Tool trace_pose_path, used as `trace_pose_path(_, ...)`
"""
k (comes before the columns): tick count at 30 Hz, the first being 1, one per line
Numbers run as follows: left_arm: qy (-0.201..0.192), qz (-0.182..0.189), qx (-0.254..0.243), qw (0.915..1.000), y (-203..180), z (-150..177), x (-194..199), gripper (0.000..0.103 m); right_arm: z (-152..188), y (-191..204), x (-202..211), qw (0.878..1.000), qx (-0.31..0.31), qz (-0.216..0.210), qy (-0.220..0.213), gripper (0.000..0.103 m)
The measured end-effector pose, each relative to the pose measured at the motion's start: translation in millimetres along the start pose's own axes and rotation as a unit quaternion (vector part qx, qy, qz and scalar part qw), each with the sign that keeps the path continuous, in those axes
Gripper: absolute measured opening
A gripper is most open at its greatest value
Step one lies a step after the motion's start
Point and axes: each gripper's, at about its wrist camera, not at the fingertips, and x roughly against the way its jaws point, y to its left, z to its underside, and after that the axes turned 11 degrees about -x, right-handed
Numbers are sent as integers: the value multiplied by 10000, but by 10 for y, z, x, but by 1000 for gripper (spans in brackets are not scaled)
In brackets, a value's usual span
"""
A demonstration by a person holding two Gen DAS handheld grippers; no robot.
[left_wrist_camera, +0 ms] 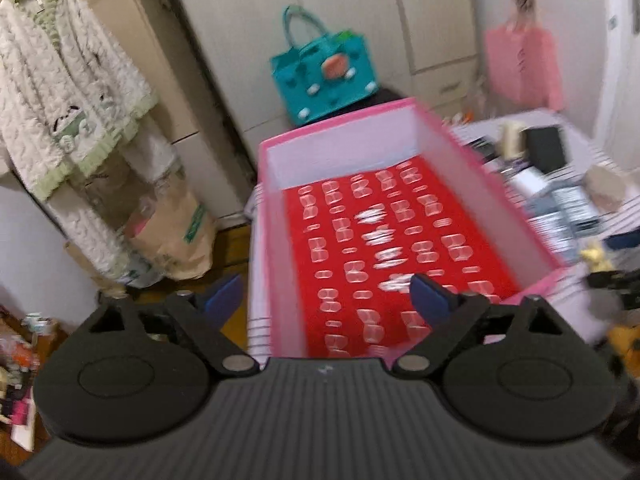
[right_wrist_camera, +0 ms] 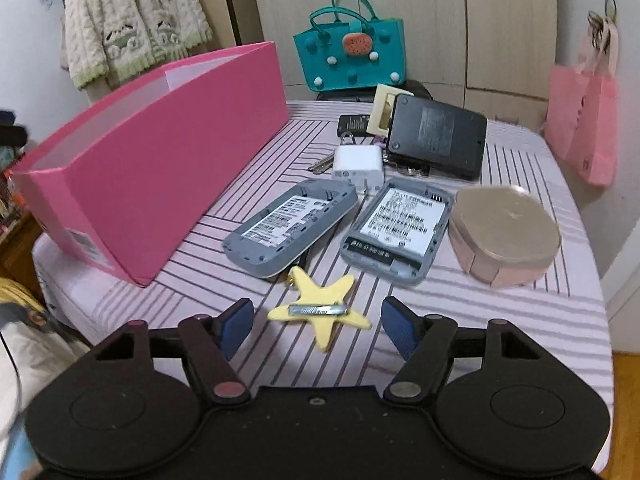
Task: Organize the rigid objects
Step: 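Reach the right tool to the yellow star clip and close on it, then carry the star clip with the right tool into the pink box and release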
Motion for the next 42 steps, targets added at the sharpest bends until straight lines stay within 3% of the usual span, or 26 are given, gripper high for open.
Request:
trace_pose_path(3,248,-292,0,9993,157,-35,-270,79,-60,21,-18,9998,199,31,41,51)
trace_pose_path(5,384,-294,62,9988,259,-36,-406,78,-118,9,-29,9996,223,25,147,51)
trace_pose_path(11,696,-119,25,9975,380,-30,-705,56,-237,11,1,9992,223,-79,325,46)
trace_pose_path(13,739,-97,-51,9972,365,-34,-747,35,-264,29,28,9990,254,-153,335,46)
trace_pose_path(15,750,-47,-77,9971,365,-45,-778,23,-294,56,42,9989,315,-139,318,46)
trace_pose_path(26,736,268,225,9967,504,-25,-903,21,-780,172,242,9986,362,-355,-121,46)
trace_pose_path(30,603,372,209,9973,526,-12,-938,16,-990,294,287,9948,424,-904,-201,46)
trace_pose_path(32,626,390,277,9969,539,-5,-995,6,-1085,401,284,9929,446,-1068,-275,46)
trace_pose_path(35,652,403,305,9966,535,-15,-1014,6,-1242,604,317,9882,585,-1352,-417,46)
trace_pose_path(37,642,417,308,9966,531,-13,-1009,6,-1334,805,284,9843,788,-1546,-321,46)
trace_pose_path(42,641,493,344,9961,540,-17,-988,5,-1593,1332,-26,9727,1149,-1970,426,46)
